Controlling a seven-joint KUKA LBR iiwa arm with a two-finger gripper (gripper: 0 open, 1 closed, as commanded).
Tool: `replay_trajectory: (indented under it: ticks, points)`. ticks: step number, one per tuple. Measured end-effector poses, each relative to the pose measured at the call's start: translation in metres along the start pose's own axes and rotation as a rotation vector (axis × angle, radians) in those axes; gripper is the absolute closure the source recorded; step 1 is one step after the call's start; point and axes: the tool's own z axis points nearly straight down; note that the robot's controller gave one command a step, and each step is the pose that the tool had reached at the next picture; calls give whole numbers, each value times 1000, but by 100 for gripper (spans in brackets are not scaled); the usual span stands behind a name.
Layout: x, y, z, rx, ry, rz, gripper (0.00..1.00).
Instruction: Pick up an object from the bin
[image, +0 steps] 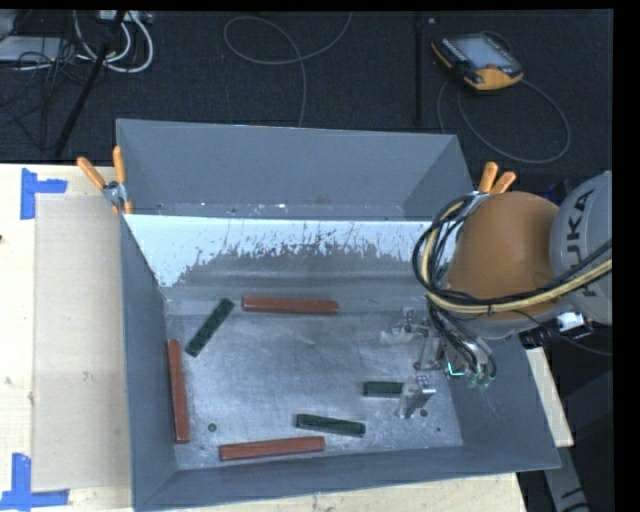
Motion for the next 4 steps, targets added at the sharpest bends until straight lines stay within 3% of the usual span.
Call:
replay_trajectory:
  ticks: [1,2,4]
  points:
    - [-2,0,-4,0,-8,-1,0]
    - [-14,-54,86,0,-12,-16,100]
    - [-14,-53,84,0,-12,-17,100]
